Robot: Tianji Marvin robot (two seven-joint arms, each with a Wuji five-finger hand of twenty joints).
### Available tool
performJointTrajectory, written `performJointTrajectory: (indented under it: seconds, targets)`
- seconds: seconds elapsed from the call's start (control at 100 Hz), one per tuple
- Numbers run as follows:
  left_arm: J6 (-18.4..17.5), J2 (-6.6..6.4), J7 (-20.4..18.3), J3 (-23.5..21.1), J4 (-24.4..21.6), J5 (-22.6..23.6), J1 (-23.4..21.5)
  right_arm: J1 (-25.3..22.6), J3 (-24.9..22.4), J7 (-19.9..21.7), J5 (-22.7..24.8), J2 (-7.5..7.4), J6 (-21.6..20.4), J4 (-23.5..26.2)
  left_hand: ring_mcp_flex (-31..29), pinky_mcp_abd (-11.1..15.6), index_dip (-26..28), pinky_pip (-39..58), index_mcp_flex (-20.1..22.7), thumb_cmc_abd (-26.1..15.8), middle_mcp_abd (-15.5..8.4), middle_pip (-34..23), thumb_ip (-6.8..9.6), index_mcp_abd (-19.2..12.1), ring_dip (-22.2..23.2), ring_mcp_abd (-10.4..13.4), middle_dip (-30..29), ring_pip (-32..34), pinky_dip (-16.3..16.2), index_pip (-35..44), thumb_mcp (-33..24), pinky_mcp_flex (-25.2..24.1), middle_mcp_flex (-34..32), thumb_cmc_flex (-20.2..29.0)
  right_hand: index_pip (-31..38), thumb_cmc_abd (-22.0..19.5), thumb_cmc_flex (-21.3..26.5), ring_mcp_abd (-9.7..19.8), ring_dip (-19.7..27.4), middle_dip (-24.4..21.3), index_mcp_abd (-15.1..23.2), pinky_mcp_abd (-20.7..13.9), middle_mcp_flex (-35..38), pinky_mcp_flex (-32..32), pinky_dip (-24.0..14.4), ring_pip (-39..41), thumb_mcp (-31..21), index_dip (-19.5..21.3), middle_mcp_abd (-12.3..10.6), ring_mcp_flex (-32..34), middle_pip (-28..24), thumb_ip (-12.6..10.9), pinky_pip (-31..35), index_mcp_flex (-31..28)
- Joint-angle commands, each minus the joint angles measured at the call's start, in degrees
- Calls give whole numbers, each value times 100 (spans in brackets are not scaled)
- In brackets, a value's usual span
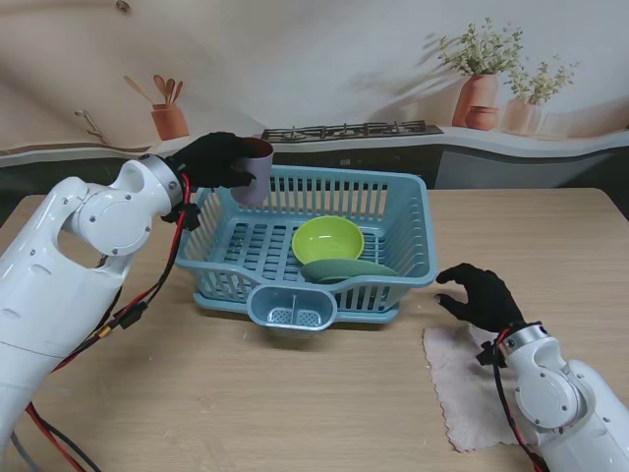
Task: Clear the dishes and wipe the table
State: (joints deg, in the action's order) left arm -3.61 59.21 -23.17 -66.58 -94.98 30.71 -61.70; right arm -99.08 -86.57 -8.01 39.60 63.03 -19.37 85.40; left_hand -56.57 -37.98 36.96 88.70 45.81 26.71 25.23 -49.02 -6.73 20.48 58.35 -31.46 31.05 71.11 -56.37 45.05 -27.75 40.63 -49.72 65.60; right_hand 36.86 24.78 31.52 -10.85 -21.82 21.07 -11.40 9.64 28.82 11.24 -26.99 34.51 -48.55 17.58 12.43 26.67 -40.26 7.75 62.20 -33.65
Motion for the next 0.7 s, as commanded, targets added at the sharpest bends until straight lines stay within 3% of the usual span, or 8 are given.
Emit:
performJointTrajectory:
  seconds: [0.0, 0.26, 0.69]
  targets:
    - [101, 111, -39, 122, 11, -31, 90, -35, -17, 43, 6, 17, -32, 21, -161, 25, 144, 330, 89, -468, 627, -843, 47, -449, 109, 156, 374, 230, 134, 730, -347, 180, -385, 578, -35, 33, -18, 114, 47, -67, 17, -27, 41, -84, -96, -115, 10, 58, -68, -76, 46, -82, 0, -26]
    - [479, 217, 171, 715, 332, -140, 406, -42, -28, 22, -14, 24, -37, 16, -160, 22, 126, 338, 81, -475, 641, -842, 47, -459, 93, 164, 364, 209, 175, 731, -327, 181, -374, 583, -42, 24, -15, 116, 46, -68, 13, -33, 36, -86, -98, -114, 22, 58, -61, -76, 50, -84, -1, -23]
    - [630, 376, 853, 1031, 904, -41, 439, -42, -27, 17, -4, 23, -9, 6, -155, 46, 89, 335, 67, -471, 601, -838, 49, -472, 54, 190, 331, 155, 243, 756, -307, 149, -375, 579, -41, 23, -10, 118, 45, -65, 20, -61, 39, -89, -99, -112, 26, 62, -70, -76, 44, -84, -8, -30]
